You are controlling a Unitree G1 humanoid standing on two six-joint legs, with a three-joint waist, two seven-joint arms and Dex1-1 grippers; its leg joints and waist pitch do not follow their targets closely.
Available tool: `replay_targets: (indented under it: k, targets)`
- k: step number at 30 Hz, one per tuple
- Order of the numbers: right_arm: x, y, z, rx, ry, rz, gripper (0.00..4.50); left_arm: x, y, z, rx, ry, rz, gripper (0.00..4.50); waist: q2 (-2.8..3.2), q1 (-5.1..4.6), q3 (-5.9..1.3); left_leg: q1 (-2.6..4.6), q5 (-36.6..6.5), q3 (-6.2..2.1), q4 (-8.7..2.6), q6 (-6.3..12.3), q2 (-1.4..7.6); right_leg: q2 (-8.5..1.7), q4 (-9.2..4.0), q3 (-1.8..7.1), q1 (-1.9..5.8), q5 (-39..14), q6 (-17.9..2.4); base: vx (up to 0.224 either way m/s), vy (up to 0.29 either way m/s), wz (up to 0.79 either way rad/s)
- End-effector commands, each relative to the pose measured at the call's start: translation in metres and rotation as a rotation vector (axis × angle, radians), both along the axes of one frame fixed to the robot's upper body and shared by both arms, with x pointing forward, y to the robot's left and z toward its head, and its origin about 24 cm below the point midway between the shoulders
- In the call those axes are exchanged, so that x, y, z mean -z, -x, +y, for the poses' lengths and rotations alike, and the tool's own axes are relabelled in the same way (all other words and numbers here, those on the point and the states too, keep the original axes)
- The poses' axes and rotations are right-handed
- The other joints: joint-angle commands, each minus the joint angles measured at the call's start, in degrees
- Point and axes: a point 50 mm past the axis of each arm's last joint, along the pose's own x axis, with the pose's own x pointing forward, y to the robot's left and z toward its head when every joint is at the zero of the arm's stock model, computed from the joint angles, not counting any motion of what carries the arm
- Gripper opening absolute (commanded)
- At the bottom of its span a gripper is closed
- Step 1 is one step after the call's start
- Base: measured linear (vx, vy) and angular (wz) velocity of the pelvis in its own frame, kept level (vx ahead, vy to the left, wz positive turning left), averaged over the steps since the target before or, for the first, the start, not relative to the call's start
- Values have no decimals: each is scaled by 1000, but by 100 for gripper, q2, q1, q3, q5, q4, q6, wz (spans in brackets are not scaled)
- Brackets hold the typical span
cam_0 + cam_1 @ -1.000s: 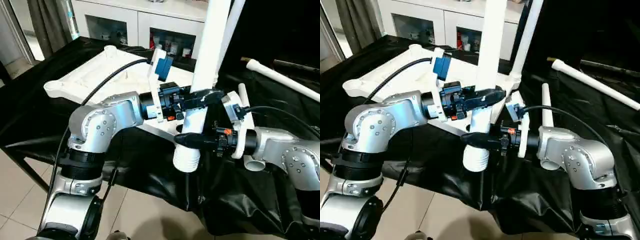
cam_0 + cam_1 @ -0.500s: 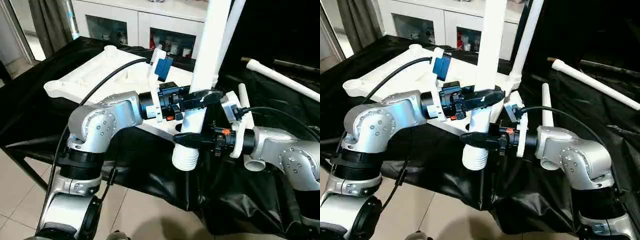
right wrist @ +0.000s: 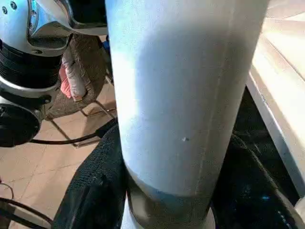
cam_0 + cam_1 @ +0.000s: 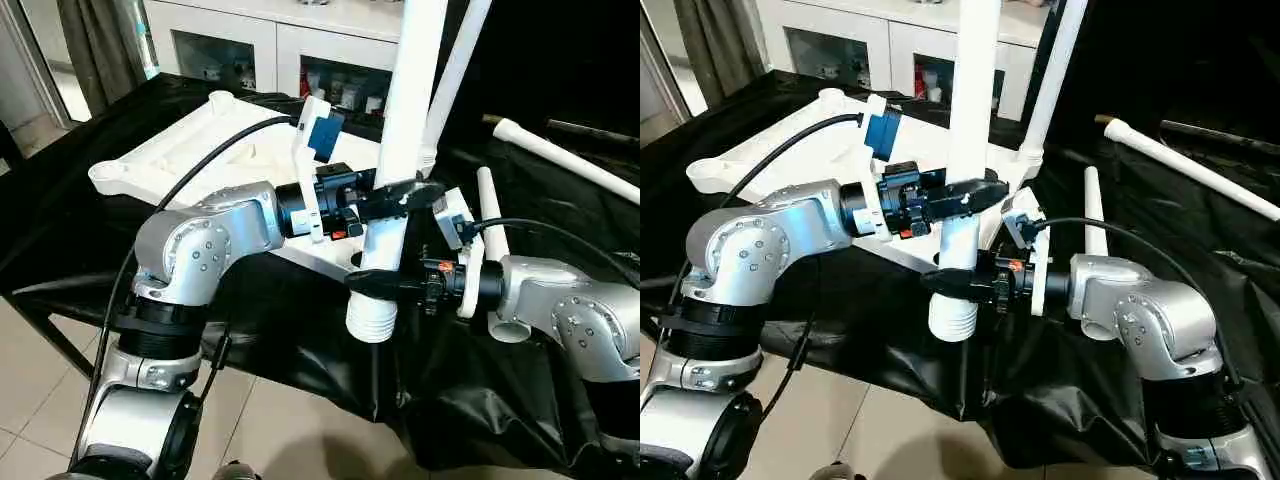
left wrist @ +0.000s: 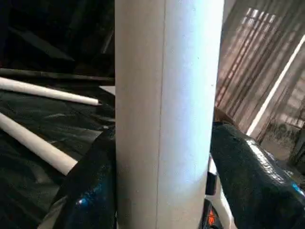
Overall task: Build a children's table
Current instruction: Pick table leg
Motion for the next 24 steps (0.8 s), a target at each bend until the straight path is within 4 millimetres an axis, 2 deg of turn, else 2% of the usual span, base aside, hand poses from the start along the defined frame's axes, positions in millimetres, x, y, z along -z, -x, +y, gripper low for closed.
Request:
replay_targets:
  k: [1,3,6,10,14,16,18,22,23,24]
  targets:
    - [-3,-2,-3,16,-1,-4,191,-9,0,-2,4,43,-2,333,-9,22,-449,5,-567,-5,-336,71,99,-423,-405,276,405,-1834,-437,0,0,0]
    - [-4,-2,-3,18,-12,-3,190,-11,-3,-1,-12,81,17,366,-9,19,-444,0,-594,0,-332,87,90,-414,-413,270,403,-1874,-443,0,0,0]
    - [-6,-2,-4,21,-29,-3,189,-13,-6,3,-28,169,55,374,-18,24,-444,-8,-598,3,-329,99,81,-416,-431,265,410,-1957,-403,0,0,0]
    - [-8,-3,-6,34,-59,-5,189,-13,-13,10,-82,262,96,412,-22,35,-449,-1,-585,-1,-327,128,82,-407,-439,260,401,-1990,-348,0,0,0]
    - [-10,-3,-8,45,-75,-8,189,-15,-15,15,-105,333,120,413,-27,38,-453,-9,-541,-6,-328,127,93,-414,-423,260,404,-1903,-364,0,0,0]
    - [-13,-2,-12,64,-104,-14,189,-16,-18,25,-130,428,158,413,-21,53,-453,-6,-553,-2,-323,128,86,-416,-423,257,403,-1885,-420,0,0,0]
    - [-15,-2,-15,85,-114,-21,189,-12,-20,32,-168,448,180,413,-21,56,-452,0,-590,-2,-323,137,82,-408,-428,253,401,-1915,-393,0,0,0]
    - [-13,-6,-23,193,-62,-46,189,6,-23,40,-360,199,62,413,-3,28,-449,21,-572,-34,-364,94,116,-403,-444,260,382,-2000,-113,0,0,0]
    - [-8,-9,-25,251,-7,-61,189,15,-22,41,-423,36,-9,413,-9,30,-449,20,-568,-19,-357,71,97,-402,-449,261,382,-2064,-47,0,0,0]
    - [-3,-13,-27,310,49,-83,189,22,-20,44,-470,-89,-80,413,6,43,-454,31,-568,-44,-375,39,127,-421,-442,267,373,-2073,-11,0,0,0]
